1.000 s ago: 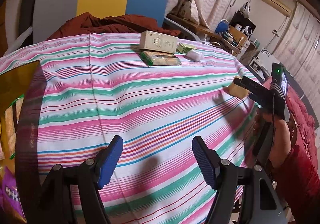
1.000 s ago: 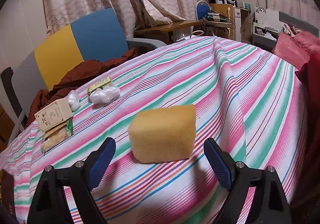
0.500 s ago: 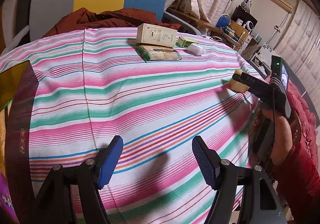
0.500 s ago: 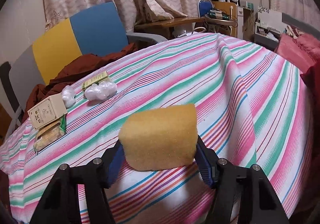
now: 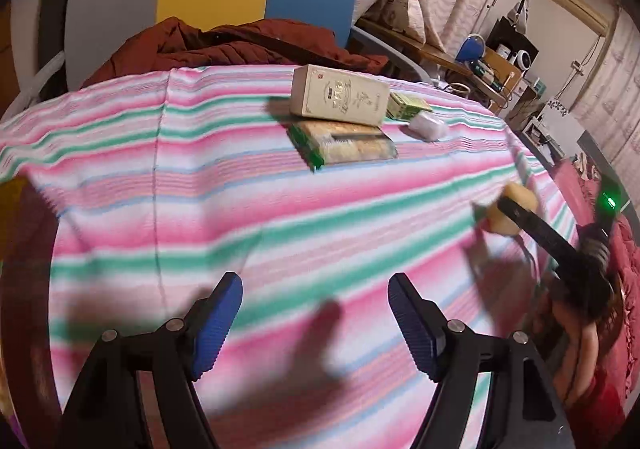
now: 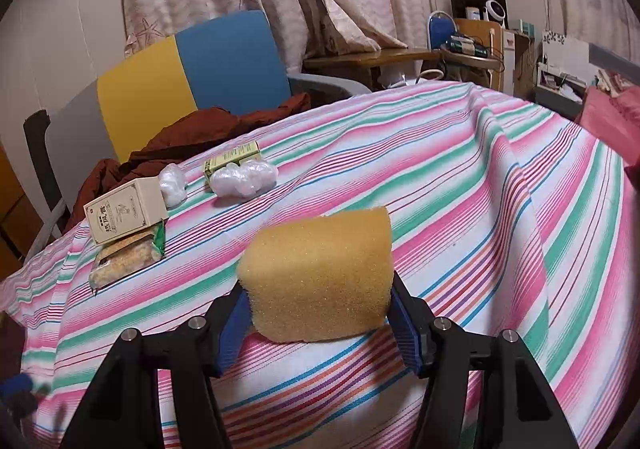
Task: Organize objects
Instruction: 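Grasp the yellow sponge block with right tool while left tool approaches white box, then close the left tool around the white tea box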
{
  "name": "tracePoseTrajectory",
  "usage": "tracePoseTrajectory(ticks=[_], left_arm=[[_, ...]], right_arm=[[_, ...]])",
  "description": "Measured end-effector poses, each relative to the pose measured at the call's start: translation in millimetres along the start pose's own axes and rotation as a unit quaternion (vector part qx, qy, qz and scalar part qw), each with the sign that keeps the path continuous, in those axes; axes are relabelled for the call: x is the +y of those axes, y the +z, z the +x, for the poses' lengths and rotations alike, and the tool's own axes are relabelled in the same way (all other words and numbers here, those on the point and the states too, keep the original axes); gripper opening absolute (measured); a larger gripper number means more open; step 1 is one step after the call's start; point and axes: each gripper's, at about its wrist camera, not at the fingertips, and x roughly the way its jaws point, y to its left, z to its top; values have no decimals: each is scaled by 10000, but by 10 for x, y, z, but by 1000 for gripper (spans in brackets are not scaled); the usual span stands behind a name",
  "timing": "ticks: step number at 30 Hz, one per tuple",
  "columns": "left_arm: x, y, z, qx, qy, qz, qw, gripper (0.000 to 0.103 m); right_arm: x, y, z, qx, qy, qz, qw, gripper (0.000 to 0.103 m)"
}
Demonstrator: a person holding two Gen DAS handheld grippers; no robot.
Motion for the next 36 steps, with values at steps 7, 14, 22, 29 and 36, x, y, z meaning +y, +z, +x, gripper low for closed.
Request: tracePoseTrajectory(ticks=[7,14,22,29,36], left_arm=[[-66,644,331,-311,147,30,9994,77],[-123,1248,743,-380,297,52,9988,78],[-361,1223,872,-194,-794,272,9963,77],[-743,871,713,-173,-1158,954,9885,77],[-595,1169,710,-564,-247,1043,9926,79]], right_arm=[[-58,-29,5,-47,92,162,9998,64],[-68,-42,50,-28,129,207,9997,64],[-100,-59,81,10,194,285,9994,64],[-104,-60,80,5,205,303,9993,64],[-120,-58,86,9,240,351,9991,64]])
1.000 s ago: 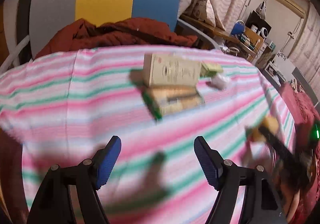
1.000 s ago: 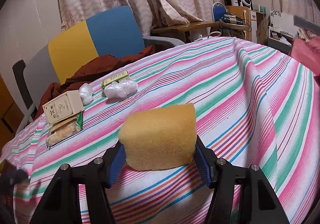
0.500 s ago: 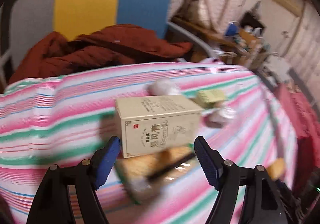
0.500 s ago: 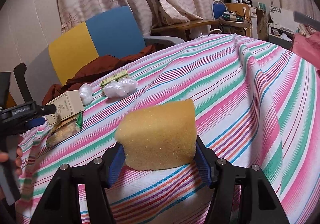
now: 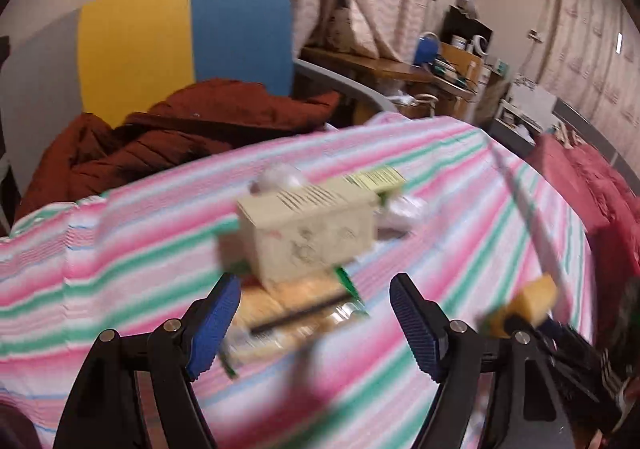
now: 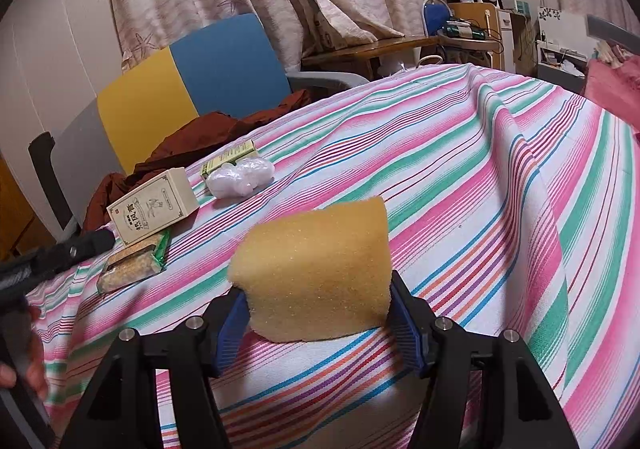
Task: Organize objects
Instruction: 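Close the left tool around the white tea box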
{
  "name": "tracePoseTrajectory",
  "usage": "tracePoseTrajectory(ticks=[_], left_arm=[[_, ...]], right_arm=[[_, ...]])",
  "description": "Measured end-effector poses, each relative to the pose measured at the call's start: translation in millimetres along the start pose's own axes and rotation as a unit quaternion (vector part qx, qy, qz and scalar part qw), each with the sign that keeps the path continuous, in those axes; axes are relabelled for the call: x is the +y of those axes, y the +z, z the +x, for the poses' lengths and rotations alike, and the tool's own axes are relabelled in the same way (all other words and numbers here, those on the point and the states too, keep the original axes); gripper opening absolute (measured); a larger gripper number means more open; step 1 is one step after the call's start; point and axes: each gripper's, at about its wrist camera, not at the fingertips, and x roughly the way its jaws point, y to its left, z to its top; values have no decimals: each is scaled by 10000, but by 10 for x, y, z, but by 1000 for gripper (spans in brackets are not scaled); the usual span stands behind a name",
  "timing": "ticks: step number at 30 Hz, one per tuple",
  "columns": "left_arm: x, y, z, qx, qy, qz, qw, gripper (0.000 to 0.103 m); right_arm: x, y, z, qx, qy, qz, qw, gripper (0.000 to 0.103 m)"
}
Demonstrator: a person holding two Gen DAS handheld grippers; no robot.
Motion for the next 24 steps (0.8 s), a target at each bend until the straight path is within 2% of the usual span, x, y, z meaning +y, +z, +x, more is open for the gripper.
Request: tracePoseTrajectory(ticks=[4,7,9,11,12,15,16,18,21,24], left_arm=[[192,225,217,272,15,-68,9996,81],[242,300,412,563,-294,-377,9973,81],[183,268,427,542,-686,-506,9949,81],[26,225,375,453,-1028,-344,9931,81],[-120,190,315,431,-1280,-128,9907,81],[-410,109,199,476,-1699,385,9836,81],[-465,91,164,456,-1695,495,9832,81],[-516,100,109,326,-1431,640,9871,81],[-470,184,107,111,-763,716,9945,82],[-345,276,224,142,-439,612,9971,82]], right_arm=[[-10,-2,7,-3,34,44,10000,64],[-20,-3,9,-11,49,67,10000,64],[-25,-6,8,-19,58,85,9999,64],[-35,-6,7,-30,72,108,9999,64],[-40,-4,6,-36,80,124,9999,64],[-45,-2,8,-43,87,145,9998,64],[-44,0,9,-46,88,148,9998,64],[-49,-2,6,-54,93,167,9998,64],[-49,-4,5,-57,85,169,9998,64],[-62,-4,3,-57,102,183,9998,64]])
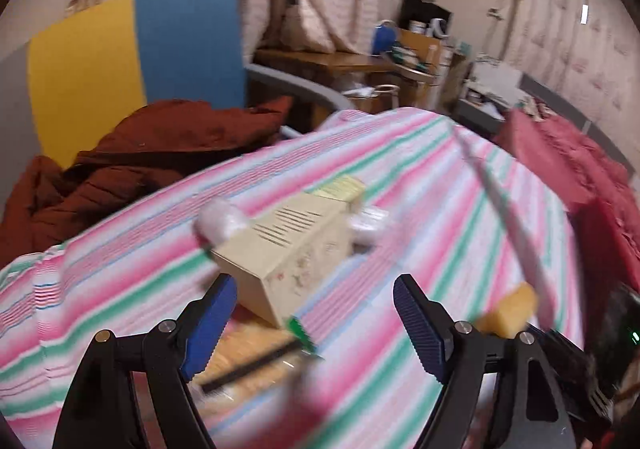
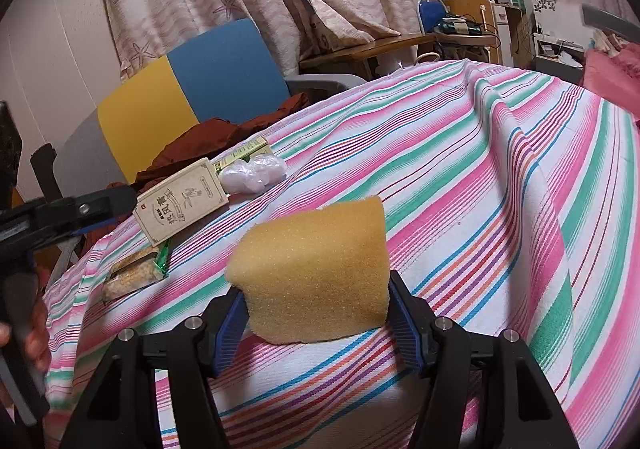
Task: Organize objects
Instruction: 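Close the left tool around the white tea box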
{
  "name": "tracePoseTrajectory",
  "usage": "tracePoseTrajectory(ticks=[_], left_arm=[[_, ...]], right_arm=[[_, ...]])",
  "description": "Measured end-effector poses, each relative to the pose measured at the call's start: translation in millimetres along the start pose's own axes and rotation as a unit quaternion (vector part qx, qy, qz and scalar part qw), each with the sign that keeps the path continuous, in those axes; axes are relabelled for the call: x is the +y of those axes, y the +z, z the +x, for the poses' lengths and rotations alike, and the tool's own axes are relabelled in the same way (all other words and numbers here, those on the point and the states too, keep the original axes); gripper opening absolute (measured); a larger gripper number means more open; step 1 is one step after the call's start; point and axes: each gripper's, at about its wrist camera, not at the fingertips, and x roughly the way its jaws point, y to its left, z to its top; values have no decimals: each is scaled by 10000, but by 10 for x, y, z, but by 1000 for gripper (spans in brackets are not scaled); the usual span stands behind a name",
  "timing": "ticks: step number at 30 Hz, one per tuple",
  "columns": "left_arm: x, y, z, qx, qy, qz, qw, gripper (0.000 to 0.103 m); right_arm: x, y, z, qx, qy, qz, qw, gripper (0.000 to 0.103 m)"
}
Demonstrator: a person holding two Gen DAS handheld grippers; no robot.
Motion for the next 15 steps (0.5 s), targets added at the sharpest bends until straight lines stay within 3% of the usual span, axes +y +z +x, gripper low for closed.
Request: tracePoseTrajectory(ticks=[5,11,15], left_arm=[[129,144,300,456,87,234,9986,83],[241,169,518,578,24,-12,9983,83],[167,133,560,596,-77,149,9981,82]], right_arm=[[-12,-1,1,2,28,26,10000,64],[-19,-2,3,-4,56,55,10000,64],[-22,-2,2,-8,63,64,10000,64]])
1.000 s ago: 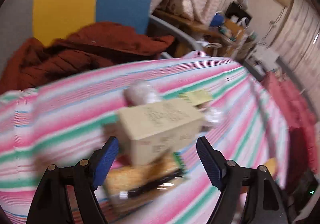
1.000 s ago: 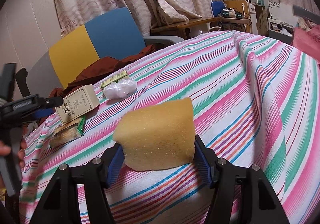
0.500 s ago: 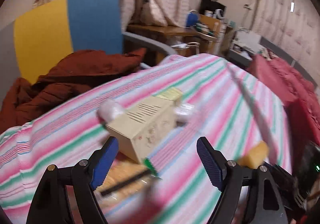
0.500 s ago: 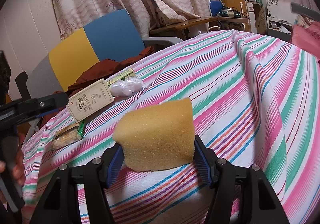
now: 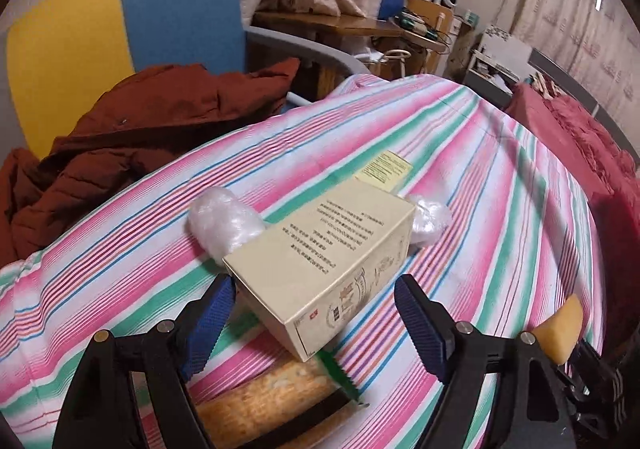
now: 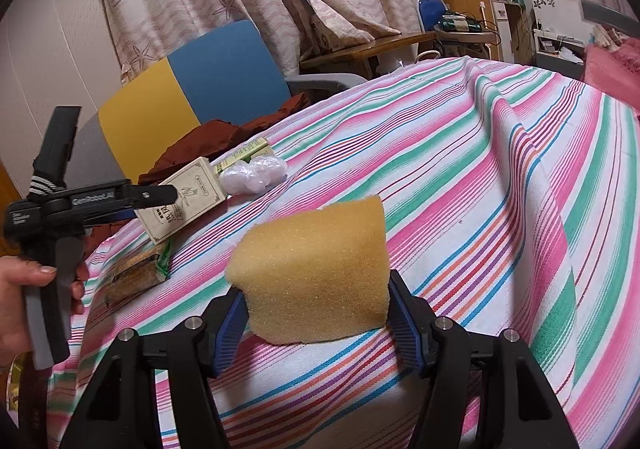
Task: Organize objects
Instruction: 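Close the left tool around the white tea box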
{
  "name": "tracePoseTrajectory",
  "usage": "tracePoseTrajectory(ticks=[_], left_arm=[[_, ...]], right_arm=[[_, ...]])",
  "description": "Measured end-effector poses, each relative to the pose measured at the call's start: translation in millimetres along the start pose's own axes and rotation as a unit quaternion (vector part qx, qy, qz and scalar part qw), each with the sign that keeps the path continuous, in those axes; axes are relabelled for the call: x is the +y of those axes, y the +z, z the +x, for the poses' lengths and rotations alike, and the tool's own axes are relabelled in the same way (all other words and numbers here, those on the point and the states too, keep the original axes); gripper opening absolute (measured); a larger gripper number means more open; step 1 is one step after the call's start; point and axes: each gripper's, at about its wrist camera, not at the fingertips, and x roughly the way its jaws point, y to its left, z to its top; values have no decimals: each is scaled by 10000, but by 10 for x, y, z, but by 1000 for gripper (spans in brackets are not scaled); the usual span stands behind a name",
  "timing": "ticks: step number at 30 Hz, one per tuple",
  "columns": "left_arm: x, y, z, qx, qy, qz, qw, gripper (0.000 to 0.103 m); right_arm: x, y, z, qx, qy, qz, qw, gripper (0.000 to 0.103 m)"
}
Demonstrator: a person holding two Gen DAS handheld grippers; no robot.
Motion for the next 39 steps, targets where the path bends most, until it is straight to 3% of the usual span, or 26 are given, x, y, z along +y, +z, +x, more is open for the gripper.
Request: tracePoseTrajectory(ticks=[1,2,4,7,10,12,14,16,18,26,31,35,39], left_arm=[[-26,-15,-4,-25,-43,38,10000,75],[-45,-29,-9,-24,-154,35,9999,60],[-80,-46,6,89,-392,-31,9992,42],[-169,-105,-42,61,-576,47,9983,35],[-277,-157,-97,50,-653,203,9976,35],[-342,-146,-147,-44,-322,376,9988,38],[-386,-115,-231,-303,49,543,9981,67],[-409,-34,-335,-616,204,612,9960,81],[-409,68,-355,-619,79,623,9961,81],[-609,256,28,181,197,1317,9909,81],[-591,253,157,203,36,839,9963,81],[-646,220,214,314,31,1042,9941,61],[-719,183,244,338,-9,1167,9926,51]], right_arm=[[2,-1,-1,1,-1,2,10000,64],[8,-3,-1,2,-5,0,10000,64],[12,-5,2,2,-8,-5,10000,64],[12,-3,3,2,2,7,10000,64],[16,-6,3,2,-4,0,10000,64],[19,-8,2,1,0,4,10000,64],[16,-8,3,3,-3,0,10000,64],[17,-9,3,1,3,7,10000,64],[17,-6,4,3,6,9,10000,64],[7,-7,7,-4,25,36,10000,64],[12,-10,10,-8,34,47,10000,64],[15,-16,9,-12,34,53,10000,64],[19,-20,9,-18,44,75,10000,64]])
